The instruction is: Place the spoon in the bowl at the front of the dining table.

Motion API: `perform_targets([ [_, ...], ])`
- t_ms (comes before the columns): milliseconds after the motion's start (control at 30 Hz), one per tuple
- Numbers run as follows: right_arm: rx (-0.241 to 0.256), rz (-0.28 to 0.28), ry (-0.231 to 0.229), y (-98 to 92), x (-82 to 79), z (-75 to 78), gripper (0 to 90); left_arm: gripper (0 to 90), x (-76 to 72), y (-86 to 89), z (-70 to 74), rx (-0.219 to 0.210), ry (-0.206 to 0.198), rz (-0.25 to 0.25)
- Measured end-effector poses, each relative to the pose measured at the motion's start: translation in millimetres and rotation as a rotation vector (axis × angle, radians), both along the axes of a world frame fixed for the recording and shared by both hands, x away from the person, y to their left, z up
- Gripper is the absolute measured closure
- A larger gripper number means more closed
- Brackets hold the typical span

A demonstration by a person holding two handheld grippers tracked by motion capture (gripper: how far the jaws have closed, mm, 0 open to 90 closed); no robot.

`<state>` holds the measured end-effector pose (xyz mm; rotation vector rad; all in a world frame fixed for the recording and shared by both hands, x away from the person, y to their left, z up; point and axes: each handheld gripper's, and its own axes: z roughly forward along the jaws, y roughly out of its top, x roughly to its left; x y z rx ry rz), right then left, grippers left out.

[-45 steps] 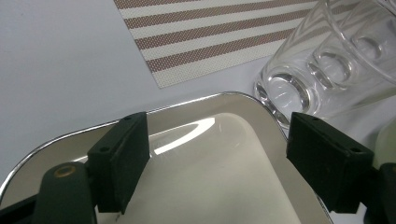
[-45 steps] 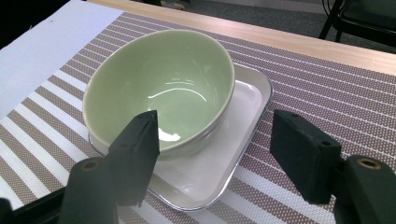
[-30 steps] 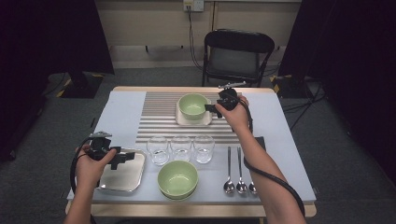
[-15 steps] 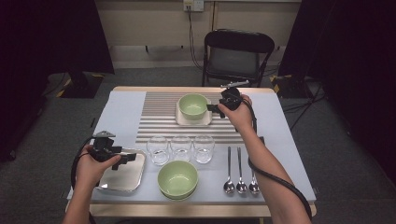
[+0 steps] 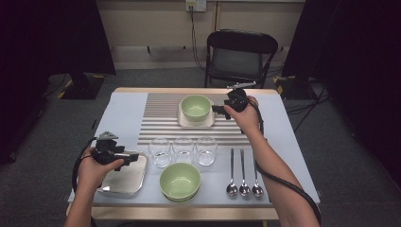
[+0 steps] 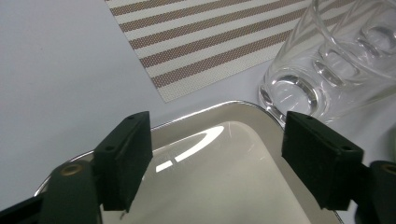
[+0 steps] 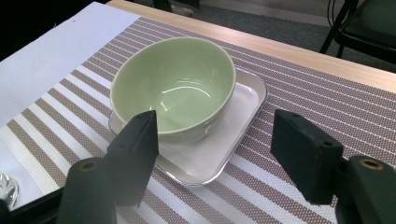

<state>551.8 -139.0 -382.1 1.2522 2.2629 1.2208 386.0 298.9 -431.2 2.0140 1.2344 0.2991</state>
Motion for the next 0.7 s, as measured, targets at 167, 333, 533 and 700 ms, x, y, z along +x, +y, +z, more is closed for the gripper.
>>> perform_targets([
  [167,-0.011,0.015,-0.011,-0.3,-3.0,3.1,32.1,41.4,-2.0,2.8,2.2,-0.010,0.015,0.008],
  [333,-0.011,0.015,-0.015,0.2,-5.2,6.4,31.7,51.3,-3.1,3.9,4.8,-0.026,0.026,0.011],
  [533,-0.009,0.029,-0.019,-0.1,-7.5,6.4,31.8,59.4,-7.5,4.9,16.6,-0.007,0.002,0.034],
  [700,-0.010,0.029,-0.022,-2.8,-8.2,6.8,31.8,66.1,-11.7,2.1,23.7,-0.012,-0.013,0.037],
])
